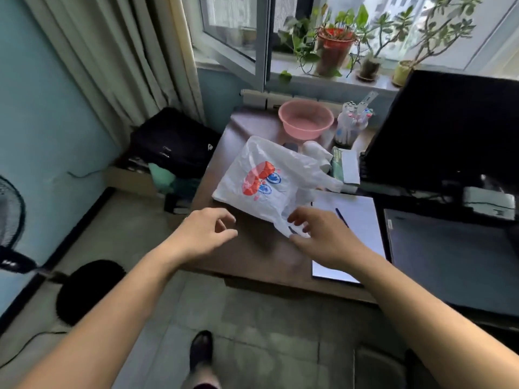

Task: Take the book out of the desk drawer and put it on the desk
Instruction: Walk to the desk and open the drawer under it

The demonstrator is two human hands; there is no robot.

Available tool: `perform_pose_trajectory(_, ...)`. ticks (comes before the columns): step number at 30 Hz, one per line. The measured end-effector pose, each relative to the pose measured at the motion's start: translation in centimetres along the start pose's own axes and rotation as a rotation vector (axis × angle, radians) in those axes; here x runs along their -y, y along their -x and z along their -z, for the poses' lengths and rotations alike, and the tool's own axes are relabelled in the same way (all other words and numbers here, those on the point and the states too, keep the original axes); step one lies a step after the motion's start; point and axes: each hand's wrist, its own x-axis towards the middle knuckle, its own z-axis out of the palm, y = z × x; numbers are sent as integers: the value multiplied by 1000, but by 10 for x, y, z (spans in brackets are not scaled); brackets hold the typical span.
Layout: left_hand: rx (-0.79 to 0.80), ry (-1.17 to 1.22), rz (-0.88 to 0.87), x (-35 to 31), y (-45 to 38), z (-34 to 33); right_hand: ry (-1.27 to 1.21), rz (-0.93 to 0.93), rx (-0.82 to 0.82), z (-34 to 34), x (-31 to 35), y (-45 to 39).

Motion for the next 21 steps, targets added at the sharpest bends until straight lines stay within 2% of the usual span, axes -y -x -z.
perform_pose_trajectory(5, 38, 17, 14, 28, 11, -52, -24, -30, 4, -46, -17, 17)
perform_pose_trajectory(10, 58, 11, -118, 74, 0, -115, -99, -91, -11, -115, -51, 14)
perform_pose_trajectory(15, -80, -269, -353, 122, -4, -188, -185, -108, -69, -187, -80, 13)
perform_pose_trajectory(21, -140, -250, -326, 161, -1, -249, -140, -76, -110, -259, -106, 38)
